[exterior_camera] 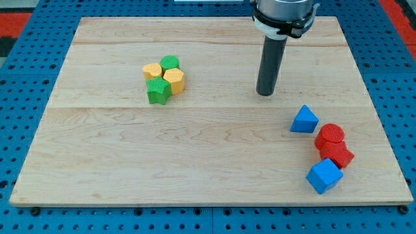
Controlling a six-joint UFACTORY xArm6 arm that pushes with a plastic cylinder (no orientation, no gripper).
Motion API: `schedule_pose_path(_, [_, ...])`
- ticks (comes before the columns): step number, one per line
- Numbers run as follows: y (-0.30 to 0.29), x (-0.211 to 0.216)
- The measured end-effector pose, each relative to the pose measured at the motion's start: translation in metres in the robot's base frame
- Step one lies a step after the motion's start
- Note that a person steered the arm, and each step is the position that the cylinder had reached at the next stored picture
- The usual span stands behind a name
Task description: Point your arm towards top right of red blocks
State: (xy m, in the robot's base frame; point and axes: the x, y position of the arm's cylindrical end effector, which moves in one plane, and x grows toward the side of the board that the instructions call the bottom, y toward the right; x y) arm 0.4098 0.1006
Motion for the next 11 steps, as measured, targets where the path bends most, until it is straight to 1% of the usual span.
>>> schedule_pose_path(2, [-0.008, 0.018])
schedule_pose_path(3, [0.021, 0.017])
schedule_pose_path(4, [0.017, 0.013])
schedule_pose_path(5, [-0.006, 0.009])
schedule_pose_path(6, [-0.083, -0.013])
schedule_pose_path(7, [-0.071, -0.016])
schedule_pose_path(8, [-0.047, -0.015])
schedule_pose_path(9, [0.019, -0.010])
schedule_pose_path(10, [0.095, 0.004])
schedule_pose_path(11, [0.142, 0.038])
